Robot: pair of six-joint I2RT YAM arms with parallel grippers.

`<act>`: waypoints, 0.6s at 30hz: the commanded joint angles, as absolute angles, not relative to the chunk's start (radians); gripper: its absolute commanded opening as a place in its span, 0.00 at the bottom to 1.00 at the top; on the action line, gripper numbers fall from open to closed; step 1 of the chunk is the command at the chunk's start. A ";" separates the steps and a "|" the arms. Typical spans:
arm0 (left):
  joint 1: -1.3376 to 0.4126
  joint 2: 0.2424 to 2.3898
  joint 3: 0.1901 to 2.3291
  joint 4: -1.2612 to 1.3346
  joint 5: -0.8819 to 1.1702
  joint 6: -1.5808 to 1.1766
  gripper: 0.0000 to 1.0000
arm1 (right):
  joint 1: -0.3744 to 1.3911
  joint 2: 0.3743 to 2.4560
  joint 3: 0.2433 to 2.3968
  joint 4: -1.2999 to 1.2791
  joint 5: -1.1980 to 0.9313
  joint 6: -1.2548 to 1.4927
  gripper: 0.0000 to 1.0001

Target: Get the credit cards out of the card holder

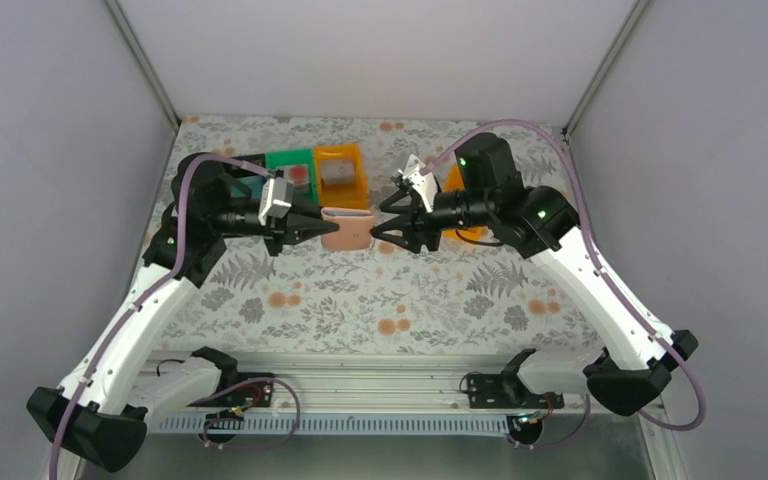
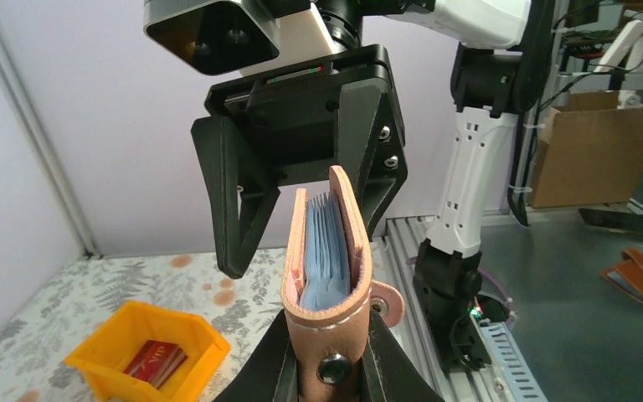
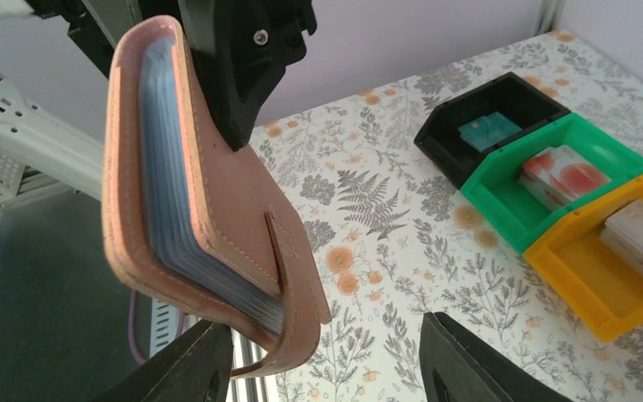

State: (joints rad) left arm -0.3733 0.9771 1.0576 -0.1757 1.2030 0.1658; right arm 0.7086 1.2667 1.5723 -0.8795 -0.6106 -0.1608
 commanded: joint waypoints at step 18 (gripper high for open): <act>-0.406 1.010 1.140 -0.205 1.241 0.203 0.02 | 0.716 1.227 1.521 -0.836 -0.683 -0.164 0.62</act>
